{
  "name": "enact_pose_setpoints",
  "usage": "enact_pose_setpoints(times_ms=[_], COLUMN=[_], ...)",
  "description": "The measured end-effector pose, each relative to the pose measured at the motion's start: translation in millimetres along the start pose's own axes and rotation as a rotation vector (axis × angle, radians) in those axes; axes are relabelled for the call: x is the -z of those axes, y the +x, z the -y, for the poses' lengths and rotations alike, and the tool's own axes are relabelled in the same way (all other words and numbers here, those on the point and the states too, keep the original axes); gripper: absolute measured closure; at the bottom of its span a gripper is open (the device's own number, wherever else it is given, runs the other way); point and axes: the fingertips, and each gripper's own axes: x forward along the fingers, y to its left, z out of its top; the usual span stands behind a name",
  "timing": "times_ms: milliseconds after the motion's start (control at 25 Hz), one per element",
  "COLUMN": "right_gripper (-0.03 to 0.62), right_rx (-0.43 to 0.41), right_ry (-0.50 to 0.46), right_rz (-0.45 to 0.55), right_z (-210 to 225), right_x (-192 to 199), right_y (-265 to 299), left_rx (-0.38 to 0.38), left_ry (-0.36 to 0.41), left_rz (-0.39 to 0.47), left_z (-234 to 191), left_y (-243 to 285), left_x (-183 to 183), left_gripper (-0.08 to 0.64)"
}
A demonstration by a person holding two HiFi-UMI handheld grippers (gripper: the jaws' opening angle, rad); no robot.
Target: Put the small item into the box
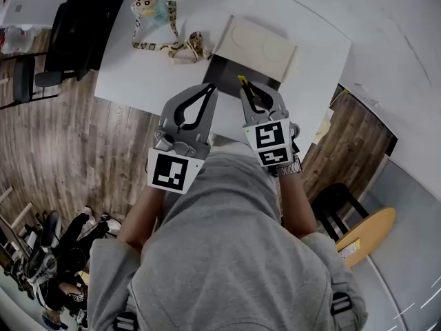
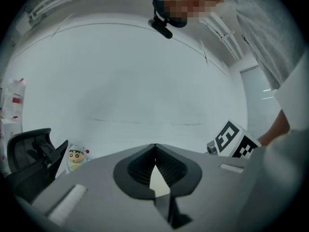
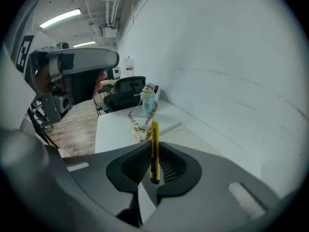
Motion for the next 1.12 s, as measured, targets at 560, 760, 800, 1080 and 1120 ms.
enact_pose_setpoints(times_ms=[560,760,800,1080,1120], right_gripper=[0.528,0.526,0.528,0.526,0.528], right_rx=[-0.057,-0.066,-0.068,-0.088,-0.091], right_ry=[-0.060,-0.079,-0.080,-0.082,-0.081], right_rz=[-0.186,-0.235,-0.244,-0.307,-0.315], right_z=[-2,-2,-2,1,2], right_x=[24,34,36,50,52], right_y=[40,51,52,66,68], left_rx=[0.033,0.033,0.033,0.035,0.036], left_ry=[-0.003,-0.011,-0.014,-0.024,-0.027], left_rz=[-0.011,-0.031,-0.038,-0.063,-0.065], left_z=[-17,-23,-23,-27,-27], left_y=[15,21,21,26,27], left_x=[2,8,10,17,18], left_gripper=[0.557,0.557,0.557,0.557,0.557])
